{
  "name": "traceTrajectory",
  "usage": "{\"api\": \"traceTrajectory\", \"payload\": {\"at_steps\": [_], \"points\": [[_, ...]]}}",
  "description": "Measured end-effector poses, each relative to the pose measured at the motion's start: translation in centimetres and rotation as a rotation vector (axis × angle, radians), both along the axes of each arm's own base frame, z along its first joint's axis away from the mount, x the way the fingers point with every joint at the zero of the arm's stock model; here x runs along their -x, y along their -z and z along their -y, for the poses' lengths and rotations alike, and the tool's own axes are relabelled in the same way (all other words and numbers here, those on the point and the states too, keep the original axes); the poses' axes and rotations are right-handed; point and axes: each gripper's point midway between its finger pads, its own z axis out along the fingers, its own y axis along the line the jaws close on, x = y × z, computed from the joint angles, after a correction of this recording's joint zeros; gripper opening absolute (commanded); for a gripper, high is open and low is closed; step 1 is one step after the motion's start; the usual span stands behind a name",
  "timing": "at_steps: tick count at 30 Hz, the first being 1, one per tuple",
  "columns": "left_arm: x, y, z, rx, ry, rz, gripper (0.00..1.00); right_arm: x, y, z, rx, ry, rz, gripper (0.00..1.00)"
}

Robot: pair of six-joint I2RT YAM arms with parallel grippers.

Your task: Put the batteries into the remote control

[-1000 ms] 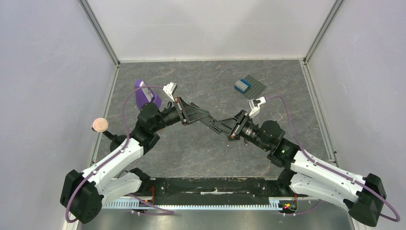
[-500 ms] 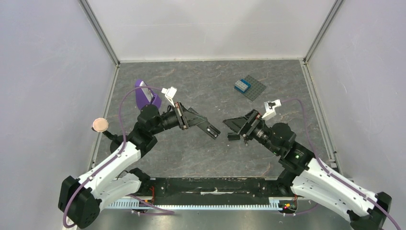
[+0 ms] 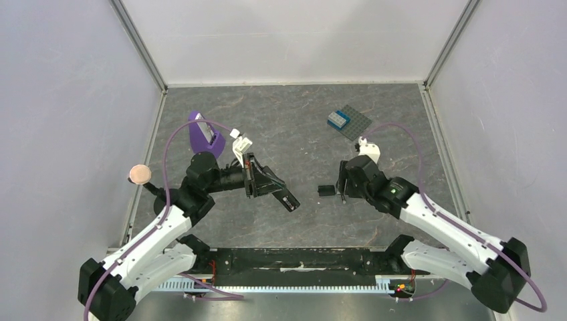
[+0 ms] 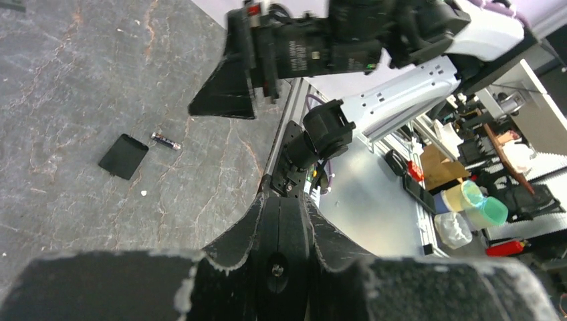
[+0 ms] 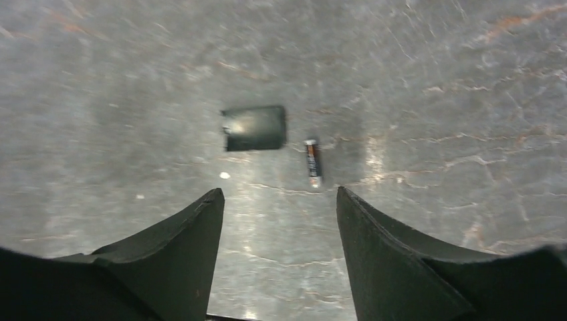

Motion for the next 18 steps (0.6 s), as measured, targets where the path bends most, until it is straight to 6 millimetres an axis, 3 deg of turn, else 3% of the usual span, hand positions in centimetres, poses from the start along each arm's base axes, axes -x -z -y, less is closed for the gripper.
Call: {"api": "traceTrajectory", "payload": {"at_steps": [5, 8, 11, 18], "points": [[0.6, 0.0, -0.1, -0.008, 0.03, 0.046, 0.02, 0.2, 4.1, 1.8, 0.129, -0.046, -0.122, 0.48], [0.5, 0.3, -0.1, -0.014, 0.032, 0.045, 0.02, 1.0, 6.5, 2.2, 0.162, -0.1, -0.191, 0.46], [0.2, 0.9, 0.1, -0.025, 0.034, 0.028, 0.02, 1.7, 8.0, 1.8, 0.172, -0.164, -0.239, 0.45], [-0.2, 2.3, 0.4, -0.049, 0.035, -0.012, 0.02, 0.8, 10.4, 1.1, 0.199, -0.213, -0.286, 0.4]]}}
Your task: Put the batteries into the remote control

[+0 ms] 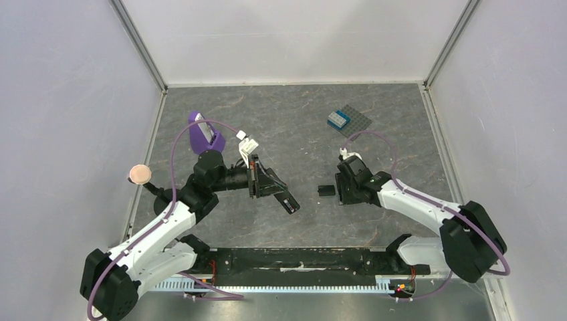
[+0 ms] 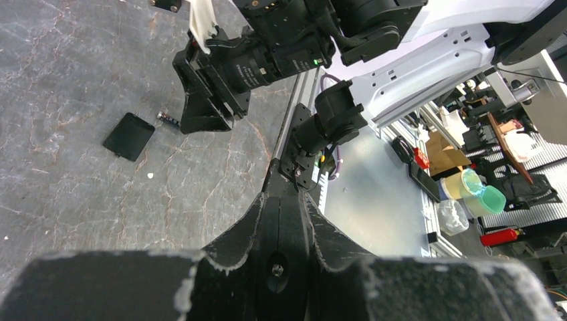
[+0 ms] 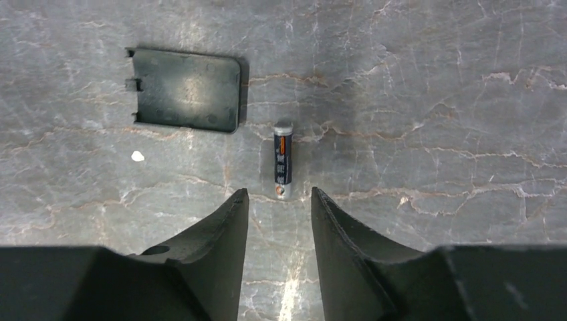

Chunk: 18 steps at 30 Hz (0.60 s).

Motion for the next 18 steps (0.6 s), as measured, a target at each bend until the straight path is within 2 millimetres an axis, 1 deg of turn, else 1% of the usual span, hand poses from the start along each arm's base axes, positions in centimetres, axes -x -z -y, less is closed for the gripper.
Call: {"api": "traceTrajectory", "payload": {"at_steps": [7, 12, 16, 18], "points": [[0.1, 0.4, 0.0, -0.005, 0.0, -0.008, 0.02, -0.8, 1.6, 0.2, 0.024, 0.008, -0.025, 0.28], [0.2, 0.6, -0.2, -0.013, -0.008, -0.016, 0.02, -0.8, 2.0, -0.1, 0.012, -0.005, -0.04, 0.22], [0.4, 0.8, -0.7, -0.033, -0.025, -0.009, 0.02, -0.7, 2.0, -0.5, -0.009, -0.023, -0.049, 0.08], [0.5, 1.0, -0.9, -0.043, -0.031, -0.004, 0.02, -0.6, 2.0, -0.8, -0.021, -0.034, -0.054, 0.03]]}}
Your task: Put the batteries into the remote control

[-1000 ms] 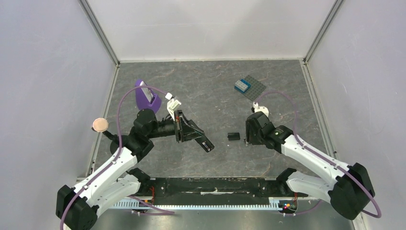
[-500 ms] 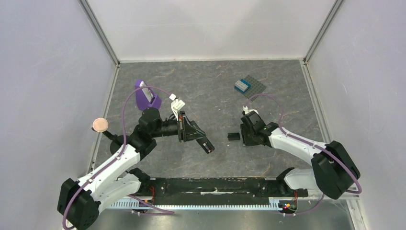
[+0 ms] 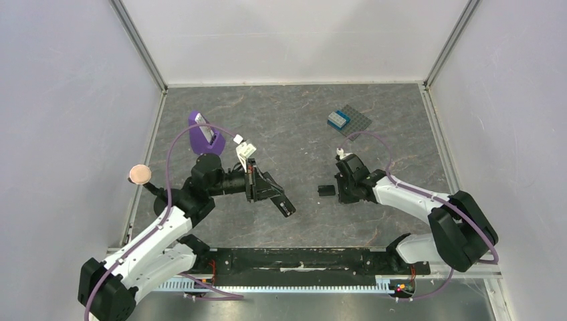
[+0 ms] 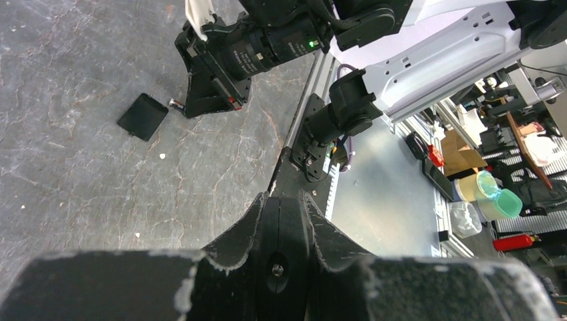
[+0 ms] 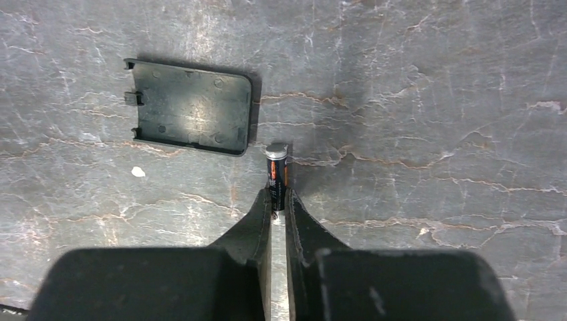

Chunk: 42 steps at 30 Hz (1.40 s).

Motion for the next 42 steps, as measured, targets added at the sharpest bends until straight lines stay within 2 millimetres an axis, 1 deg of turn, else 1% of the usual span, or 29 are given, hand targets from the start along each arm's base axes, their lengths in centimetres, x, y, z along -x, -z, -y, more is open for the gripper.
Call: {"api": "traceTrajectory", "payload": {"at_steps": [3, 5, 6, 8, 11, 13, 15, 18, 19, 21, 24, 26, 30, 33, 36, 42], "points": [[-0.1, 0.3, -0.2, -0.016, -0.015, 0.0, 0.02, 0.1, -0.1, -0.4, -0.023, -0.015, -0.005, 0.0], [-0.2, 0.5, -0.3, -0.024, -0.024, -0.002, 0.02, 0.3, -0.5, -1.0, -0.059, -0.037, 0.006, 0.0], [-0.2, 0.6, -0.4, -0.027, -0.028, -0.003, 0.02, 0.3, -0.9, -1.2, -0.081, -0.05, 0.019, 0.0], [-0.3, 0.7, -0.5, -0.034, -0.043, -0.005, 0.02, 0.3, -2.5, -2.1, -0.148, -0.09, 0.069, 0.0], [-0.4, 0.7, -0.6, -0.036, -0.058, -0.003, 0.02, 0.1, -6.1, -4.1, -0.289, -0.173, 0.181, 0.0], [-0.6, 0.7, -0.7, -0.039, -0.073, 0.0, 0.02, 0.3, -8.9, -5.7, -0.405, -0.246, 0.269, 0.0], [-0.8, 0.7, -0.8, -0.041, -0.081, 0.0, 0.02, 1.1, -12.1, -7.4, -0.534, -0.337, 0.366, 0.0], [-1.1, 0.8, -0.8, -0.044, -0.1, 0.001, 0.02, 2.6, -16.2, -9.0, -0.683, -0.456, 0.489, 0.0], [-1.2, 0.8, -0.8, -0.045, -0.101, 0.001, 0.02, 3.2, -17.6, -9.4, -0.731, -0.499, 0.533, 0.0], [-1.2, 0.8, -0.8, -0.046, -0.104, -0.001, 0.02, 4.0, -19.8, -9.8, -0.795, -0.555, 0.602, 0.0], [-1.4, 0.9, -0.8, -0.05, -0.11, -0.004, 0.02, 4.8, -22.6, -10.0, -0.858, -0.61, 0.697, 0.0], [-1.5, 1.1, -0.7, -0.054, -0.112, -0.01, 0.02, 5.0, -23.7, -10.0, -0.879, -0.625, 0.733, 0.0], [-2.0, 1.5, -0.5, -0.057, -0.121, -0.035, 0.02, 4.6, -23.8, -10.2, -0.869, -0.607, 0.692, 0.0], [-2.5, 2.0, 0.1, -0.049, -0.131, -0.113, 0.02, 3.4, -23.6, -10.6, -0.826, -0.555, 0.618, 0.0], [-3.5, 3.1, 1.1, -0.036, -0.144, -0.226, 0.02, 2.9, -22.6, -10.4, -0.775, -0.501, 0.552, 0.0], [-4.9, 5.7, 2.6, 0.002, -0.169, -0.412, 0.02, 3.6, -20.1, -9.6, -0.657, -0.426, 0.39, 0.0]]}}
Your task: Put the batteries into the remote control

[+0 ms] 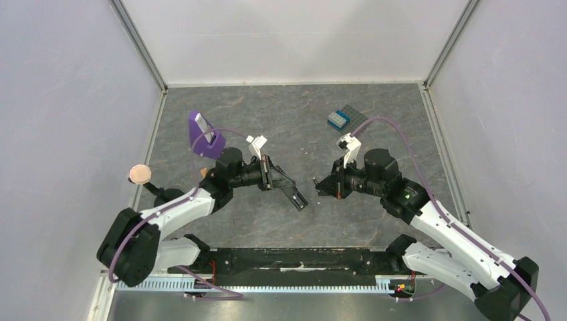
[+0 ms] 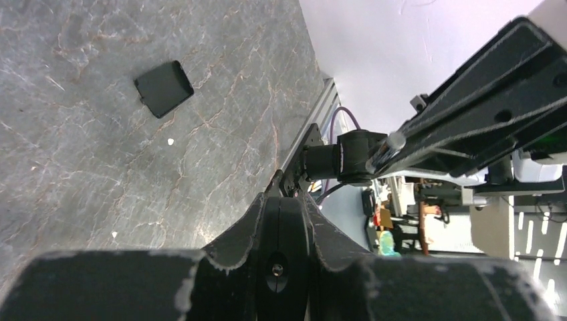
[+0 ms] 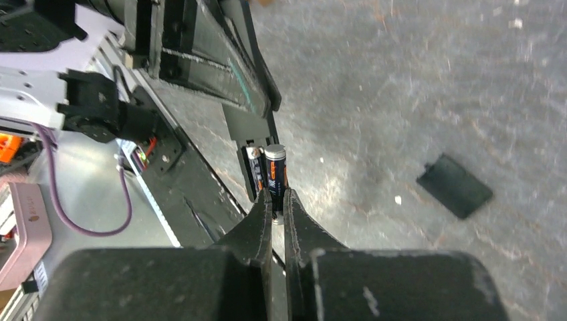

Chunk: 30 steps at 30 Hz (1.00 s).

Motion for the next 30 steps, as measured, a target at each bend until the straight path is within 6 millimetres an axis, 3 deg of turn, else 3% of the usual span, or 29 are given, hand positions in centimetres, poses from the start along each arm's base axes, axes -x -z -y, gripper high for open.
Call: {"api": "traceTrajectory", "payload": {"at_steps": [8, 14, 19, 24, 30], "points": [[0.3, 2.5, 3.4, -0.005, 0.072, -0.135, 0.02, 3.1, 4.2, 1.0, 0.184, -0.01, -0.172, 0.0], [0.4, 3.6, 5.6, 0.026, 0.104, -0.188, 0.02, 4.4, 6.0, 1.9, 0.296, 0.0, -0.254, 0.0], [0.1, 4.0, 7.0, 0.058, 0.117, -0.212, 0.02, 4.6, 6.5, 2.4, 0.345, 0.016, -0.276, 0.0], [0.2, 3.1, 8.4, 0.094, 0.147, -0.201, 0.02, 4.6, 7.5, 3.0, 0.395, 0.041, -0.301, 0.0], [0.3, 2.9, 8.7, 0.106, 0.158, -0.193, 0.02, 4.1, 7.8, 3.7, 0.438, 0.087, -0.305, 0.01]]}}
